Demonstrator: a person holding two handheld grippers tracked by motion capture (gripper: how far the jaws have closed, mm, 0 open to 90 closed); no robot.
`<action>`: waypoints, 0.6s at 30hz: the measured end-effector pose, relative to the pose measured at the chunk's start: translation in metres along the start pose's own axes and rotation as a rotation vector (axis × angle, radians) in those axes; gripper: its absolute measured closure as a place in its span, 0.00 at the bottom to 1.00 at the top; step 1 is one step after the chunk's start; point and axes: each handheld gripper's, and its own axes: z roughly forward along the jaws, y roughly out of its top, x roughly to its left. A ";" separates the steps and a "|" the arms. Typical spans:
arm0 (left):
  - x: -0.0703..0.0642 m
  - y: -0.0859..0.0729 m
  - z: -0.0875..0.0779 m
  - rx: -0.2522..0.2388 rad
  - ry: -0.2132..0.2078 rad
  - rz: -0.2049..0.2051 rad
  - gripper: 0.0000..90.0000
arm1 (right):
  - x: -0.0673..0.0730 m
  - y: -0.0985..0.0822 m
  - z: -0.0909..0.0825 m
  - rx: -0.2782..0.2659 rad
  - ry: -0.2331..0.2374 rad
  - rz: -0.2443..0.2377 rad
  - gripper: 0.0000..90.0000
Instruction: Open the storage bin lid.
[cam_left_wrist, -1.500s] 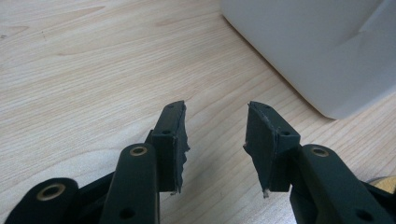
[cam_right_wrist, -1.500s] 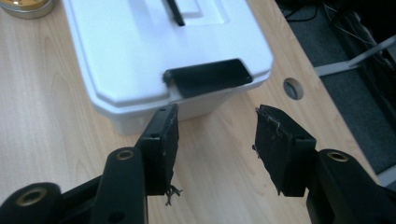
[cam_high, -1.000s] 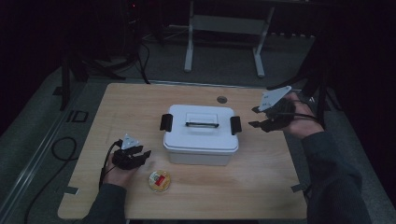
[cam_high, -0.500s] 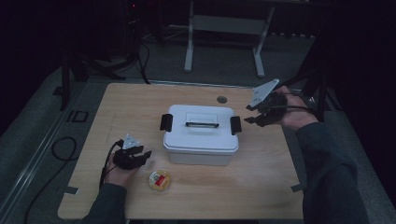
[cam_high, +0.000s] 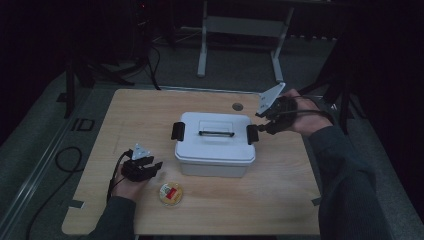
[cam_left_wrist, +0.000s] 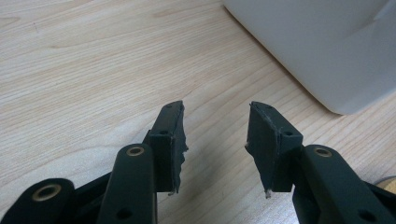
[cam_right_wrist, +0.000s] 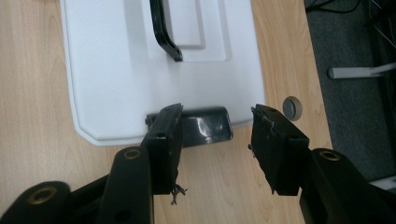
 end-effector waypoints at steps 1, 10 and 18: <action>0.000 0.000 0.000 0.000 0.000 0.000 0.63 | 0.000 0.000 0.000 0.000 0.000 0.000 0.59; 0.001 0.000 0.001 0.003 0.001 0.003 0.62 | 0.002 0.018 0.008 0.020 0.018 -0.041 0.57; 0.001 0.000 0.001 0.006 0.000 0.003 0.62 | 0.004 0.029 0.012 0.040 0.034 -0.057 0.57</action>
